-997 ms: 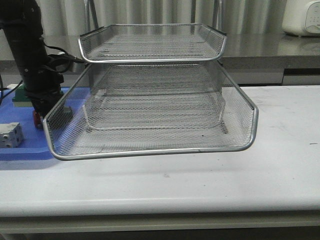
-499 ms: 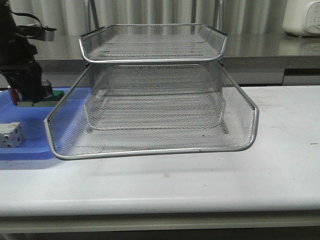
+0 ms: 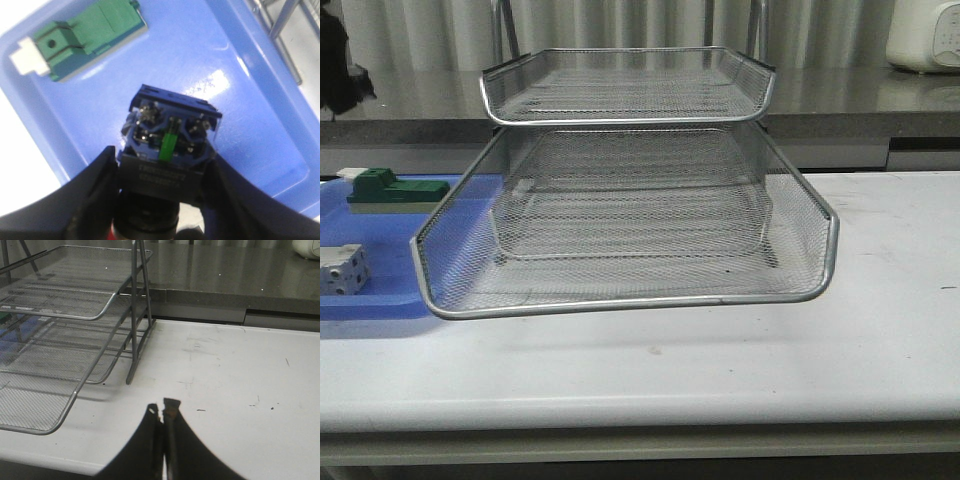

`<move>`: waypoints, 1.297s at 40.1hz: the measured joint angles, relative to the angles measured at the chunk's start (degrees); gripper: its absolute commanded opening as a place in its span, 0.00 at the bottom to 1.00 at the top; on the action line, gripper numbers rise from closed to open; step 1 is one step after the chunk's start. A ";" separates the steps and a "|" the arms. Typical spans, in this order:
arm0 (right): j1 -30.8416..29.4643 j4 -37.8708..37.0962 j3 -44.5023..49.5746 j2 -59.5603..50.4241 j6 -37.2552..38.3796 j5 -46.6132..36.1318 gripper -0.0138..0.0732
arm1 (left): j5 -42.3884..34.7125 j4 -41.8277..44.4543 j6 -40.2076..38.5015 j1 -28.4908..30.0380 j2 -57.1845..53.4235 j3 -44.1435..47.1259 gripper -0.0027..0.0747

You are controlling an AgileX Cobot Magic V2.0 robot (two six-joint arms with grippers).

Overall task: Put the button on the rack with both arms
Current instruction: 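Lift the red push button and carry it over the pulled-out tray, then lower the button into the tray, open the left gripper, withdraw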

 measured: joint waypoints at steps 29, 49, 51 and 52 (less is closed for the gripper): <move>0.00 0.00 0.00 0.00 0.00 0.00 0.09 | 0.76 -2.39 -2.46 -26.33 -15.85 8.86 0.32; 0.00 0.00 0.00 0.00 0.00 0.00 0.09 | 0.17 -2.96 -2.23 -36.46 -3.14 10.29 0.32; 0.00 0.00 0.00 0.00 0.00 0.00 0.09 | 0.14 -2.90 -2.23 -36.46 -1.90 10.29 0.32; 0.00 0.00 0.00 0.00 0.00 0.00 0.09 | 0.02 -2.90 -2.23 -36.55 -1.30 10.29 0.33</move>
